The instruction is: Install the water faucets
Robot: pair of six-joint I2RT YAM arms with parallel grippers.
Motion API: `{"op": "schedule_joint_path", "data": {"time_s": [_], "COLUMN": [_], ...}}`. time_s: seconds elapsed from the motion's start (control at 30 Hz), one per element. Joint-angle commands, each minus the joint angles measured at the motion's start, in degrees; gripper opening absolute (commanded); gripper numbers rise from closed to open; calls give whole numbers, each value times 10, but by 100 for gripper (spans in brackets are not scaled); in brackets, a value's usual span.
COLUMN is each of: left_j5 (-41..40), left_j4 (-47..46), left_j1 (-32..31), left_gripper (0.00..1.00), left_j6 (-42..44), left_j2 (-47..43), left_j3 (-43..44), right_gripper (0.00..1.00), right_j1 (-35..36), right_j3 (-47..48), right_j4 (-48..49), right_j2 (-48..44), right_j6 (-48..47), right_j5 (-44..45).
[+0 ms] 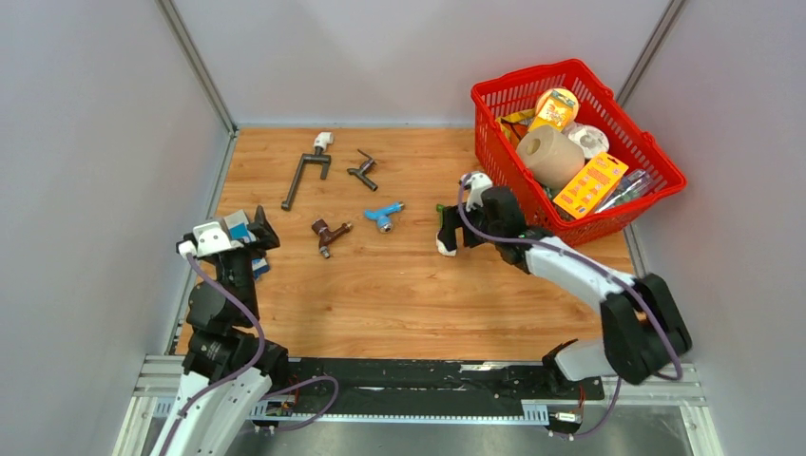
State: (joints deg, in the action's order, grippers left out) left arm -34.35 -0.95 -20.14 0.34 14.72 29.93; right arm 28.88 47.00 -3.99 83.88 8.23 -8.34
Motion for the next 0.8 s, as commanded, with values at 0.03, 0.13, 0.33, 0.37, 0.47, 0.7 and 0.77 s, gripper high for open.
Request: {"op": "schedule_joint_path", "data": {"time_s": [0.03, 0.13, 0.33, 0.37, 0.47, 0.7, 0.77], "left_j5": [20, 16, 17, 17, 17, 53, 69], "left_j4": [44, 88, 134, 132, 106, 97, 105], "left_j1": [4, 4, 4, 4, 5, 4, 5], "left_gripper": [100, 100, 100, 100, 100, 100, 100], "left_j6": [-31, -51, -57, -60, -72, -45, -38], "left_j2": [-6, -9, -41, -57, -107, -173, -175], "left_j3": [34, 61, 116, 116, 104, 93, 95], "right_gripper": [93, 100, 100, 100, 100, 100, 100], "right_j1": [-1, -1, -1, -1, -1, -1, -1], "right_j3": [-27, -45, -79, -85, -107, -165, -175], "right_j4": [19, 17, 18, 17, 21, 35, 35], "right_j2": [-182, -288, -484, -507, -578, -736, -775], "right_j6": [-32, -51, -114, -124, -142, -145, -146], "right_j5": [37, 63, 164, 189, 275, 379, 407]}}
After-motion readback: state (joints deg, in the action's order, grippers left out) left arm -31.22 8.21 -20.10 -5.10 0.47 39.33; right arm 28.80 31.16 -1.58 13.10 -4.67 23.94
